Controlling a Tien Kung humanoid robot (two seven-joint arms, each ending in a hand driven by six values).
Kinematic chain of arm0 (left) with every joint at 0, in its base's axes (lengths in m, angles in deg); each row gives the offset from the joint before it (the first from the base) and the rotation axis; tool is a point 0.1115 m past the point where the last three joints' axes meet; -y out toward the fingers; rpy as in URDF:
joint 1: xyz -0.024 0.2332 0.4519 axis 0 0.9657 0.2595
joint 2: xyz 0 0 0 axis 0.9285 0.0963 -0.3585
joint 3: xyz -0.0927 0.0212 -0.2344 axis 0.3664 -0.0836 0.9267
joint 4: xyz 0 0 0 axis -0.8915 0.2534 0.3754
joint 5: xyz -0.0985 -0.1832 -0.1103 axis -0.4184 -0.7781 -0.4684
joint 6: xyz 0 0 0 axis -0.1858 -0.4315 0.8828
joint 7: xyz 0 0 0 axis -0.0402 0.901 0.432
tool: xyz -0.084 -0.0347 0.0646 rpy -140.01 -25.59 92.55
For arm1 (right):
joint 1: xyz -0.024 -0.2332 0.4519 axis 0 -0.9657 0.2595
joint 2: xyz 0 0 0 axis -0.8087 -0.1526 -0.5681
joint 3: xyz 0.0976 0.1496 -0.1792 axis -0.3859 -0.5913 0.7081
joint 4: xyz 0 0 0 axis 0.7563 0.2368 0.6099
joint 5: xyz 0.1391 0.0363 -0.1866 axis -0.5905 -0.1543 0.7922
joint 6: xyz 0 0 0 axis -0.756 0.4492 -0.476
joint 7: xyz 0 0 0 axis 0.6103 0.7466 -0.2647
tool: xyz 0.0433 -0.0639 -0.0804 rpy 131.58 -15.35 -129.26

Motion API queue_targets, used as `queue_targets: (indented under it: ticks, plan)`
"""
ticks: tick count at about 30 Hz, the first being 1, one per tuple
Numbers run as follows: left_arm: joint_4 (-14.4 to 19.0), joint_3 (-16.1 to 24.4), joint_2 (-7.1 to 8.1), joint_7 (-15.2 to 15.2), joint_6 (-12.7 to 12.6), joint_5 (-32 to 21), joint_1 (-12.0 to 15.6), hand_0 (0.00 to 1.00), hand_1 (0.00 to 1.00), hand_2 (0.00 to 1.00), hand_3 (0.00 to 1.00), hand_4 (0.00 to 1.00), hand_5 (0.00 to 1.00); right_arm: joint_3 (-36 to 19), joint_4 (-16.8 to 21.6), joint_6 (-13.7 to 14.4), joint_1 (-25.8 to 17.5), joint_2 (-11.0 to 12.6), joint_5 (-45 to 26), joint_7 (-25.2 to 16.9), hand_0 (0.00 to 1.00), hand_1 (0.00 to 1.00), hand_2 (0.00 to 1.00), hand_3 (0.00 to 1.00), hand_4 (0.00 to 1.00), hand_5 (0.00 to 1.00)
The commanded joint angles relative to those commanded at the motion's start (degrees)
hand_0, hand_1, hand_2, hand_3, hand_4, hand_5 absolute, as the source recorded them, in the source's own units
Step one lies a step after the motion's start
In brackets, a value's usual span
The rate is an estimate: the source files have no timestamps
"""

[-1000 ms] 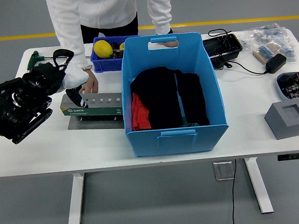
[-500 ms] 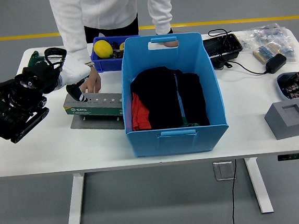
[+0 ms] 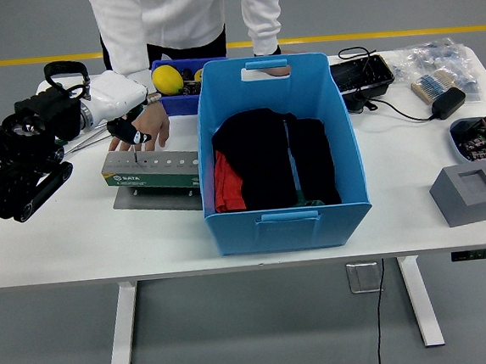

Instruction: Lift tool from toolbox,place it in box,lift tool from toolbox,place it in box

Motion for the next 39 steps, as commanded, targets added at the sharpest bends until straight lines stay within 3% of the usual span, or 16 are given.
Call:
queue_targets:
  ticks: [10,18,25,30,34,39]
  plan:
    - [1.0,3.1,0.61,-0.8,-0.4,-0.2,0.2,0.189,0.002,0.029,0.049,0.780,0.426,0.6,0.0,-0.1,0.0,0.0,-0.5,-0.1,0.692,0.682,0.731,0.582,0.790,0.721]
    - [5.3,7.7,1.95,0.4,1.6,1.2,0.5,0.191,0.002,0.031,0.045,0.770,0.418,-0.1,0.0,-0.1,-0.1,0.0,0.1,0.0,0.692,0.682,0.731,0.581,0.790,0.721]
    - [10.9,12.2,3.77,2.5,3.9,2.2,0.8,0.193,0.002,0.031,0.046,0.761,0.409,-0.6,0.0,-0.1,-0.2,0.0,0.6,0.1,0.692,0.682,0.731,0.581,0.789,0.722]
    - [16.1,17.0,4.70,4.6,4.8,-0.5,1.9,0.198,0.002,0.031,0.047,0.759,0.407,-0.9,0.0,-0.1,-0.2,0.0,0.9,0.1,0.692,0.681,0.731,0.582,0.790,0.721]
    - [21.8,18.9,4.97,5.9,4.7,-1.9,2.4,0.198,0.002,0.031,0.047,0.759,0.407,-1.0,0.0,-0.1,-0.3,0.0,1.1,0.2,0.692,0.681,0.731,0.582,0.790,0.721]
    - [28.4,18.5,4.49,7.2,4.4,-3.8,2.1,0.199,0.002,0.030,0.047,0.758,0.405,-1.2,0.0,-0.1,-0.4,-0.1,1.4,0.2,0.692,0.681,0.731,0.581,0.789,0.721]
